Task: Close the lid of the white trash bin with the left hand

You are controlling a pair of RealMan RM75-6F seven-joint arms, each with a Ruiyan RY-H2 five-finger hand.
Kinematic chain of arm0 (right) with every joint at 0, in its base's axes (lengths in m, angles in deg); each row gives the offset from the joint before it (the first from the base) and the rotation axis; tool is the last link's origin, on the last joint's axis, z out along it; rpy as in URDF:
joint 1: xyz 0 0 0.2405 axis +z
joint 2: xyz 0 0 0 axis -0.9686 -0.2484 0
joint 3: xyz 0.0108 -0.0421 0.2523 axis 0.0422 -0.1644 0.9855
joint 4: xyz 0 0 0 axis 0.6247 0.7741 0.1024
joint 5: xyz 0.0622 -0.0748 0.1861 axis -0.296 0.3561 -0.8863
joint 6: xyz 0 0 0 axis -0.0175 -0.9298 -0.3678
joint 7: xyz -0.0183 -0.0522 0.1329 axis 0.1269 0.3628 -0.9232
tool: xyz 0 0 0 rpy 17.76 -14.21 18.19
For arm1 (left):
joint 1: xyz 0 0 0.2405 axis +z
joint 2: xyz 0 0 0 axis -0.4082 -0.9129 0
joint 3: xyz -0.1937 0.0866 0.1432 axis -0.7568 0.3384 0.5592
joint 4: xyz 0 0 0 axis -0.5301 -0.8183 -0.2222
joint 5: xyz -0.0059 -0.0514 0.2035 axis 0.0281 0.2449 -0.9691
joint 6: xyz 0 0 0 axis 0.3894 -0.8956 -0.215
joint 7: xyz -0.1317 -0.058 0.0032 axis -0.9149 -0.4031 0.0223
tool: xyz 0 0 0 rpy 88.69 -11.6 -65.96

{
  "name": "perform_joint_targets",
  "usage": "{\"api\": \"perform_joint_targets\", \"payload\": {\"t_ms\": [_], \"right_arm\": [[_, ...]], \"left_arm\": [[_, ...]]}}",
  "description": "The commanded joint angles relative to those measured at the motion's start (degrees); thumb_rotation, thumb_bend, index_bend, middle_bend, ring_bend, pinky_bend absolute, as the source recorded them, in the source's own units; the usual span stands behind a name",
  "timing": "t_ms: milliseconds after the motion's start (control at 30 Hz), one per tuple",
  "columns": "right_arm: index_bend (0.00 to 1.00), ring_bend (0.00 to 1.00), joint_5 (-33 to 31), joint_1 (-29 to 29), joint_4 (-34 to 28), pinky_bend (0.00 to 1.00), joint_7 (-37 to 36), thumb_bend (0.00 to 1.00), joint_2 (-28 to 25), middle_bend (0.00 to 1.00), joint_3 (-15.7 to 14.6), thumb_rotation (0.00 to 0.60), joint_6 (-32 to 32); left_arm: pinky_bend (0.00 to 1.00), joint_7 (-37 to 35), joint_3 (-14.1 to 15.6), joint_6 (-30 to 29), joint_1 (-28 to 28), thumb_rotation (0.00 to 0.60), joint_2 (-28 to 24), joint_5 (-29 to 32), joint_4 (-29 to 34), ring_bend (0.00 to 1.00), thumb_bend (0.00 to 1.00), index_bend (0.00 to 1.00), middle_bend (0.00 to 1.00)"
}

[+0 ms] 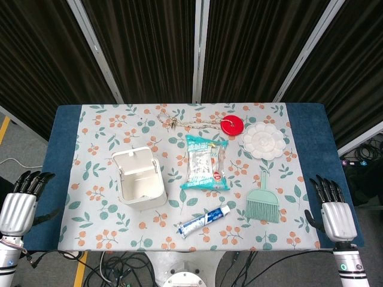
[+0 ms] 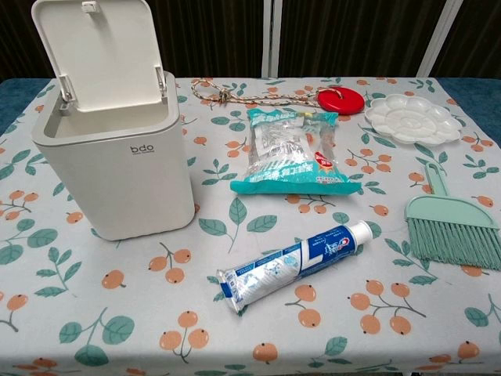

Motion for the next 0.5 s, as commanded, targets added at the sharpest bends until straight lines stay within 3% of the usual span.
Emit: {"api": "perform_joint_targets", "payload": {"t_ms": [33,400,500], "right_arm": [[0.0,0.0,0.01,-0.01,0.03,0.0,-0.02,0.26,0.02,0.0,-0.02,0.6,0.0],[0.0,0.0,-0.01,-0.08,-0.21,0.0,0.11,0.26,-0.05,0.0,0.06,0.6,-0.24],[0.0,0.0,0.41,-0.17,-0.2,0.0,0.26,0.26,-0.19,0.0,-0.23,0.6,-0.42]], "left_arm": [[0.11,-0.05,-0.03,0.05,-0.03,0.6,-0.02,0.03,0.0,0.12,0.09,0.18,0.18],[0.12,-1.72,-0.46,0.66,-0.45,0.6,-0.45,0.43,-0.02,0.12,0.09,0.18,0.18],[0.11,-2.08,-0.42,0.98,-0.6,0.6,-0.61,0.42,0.37,0.12,0.15,0.18,0.18]]}}
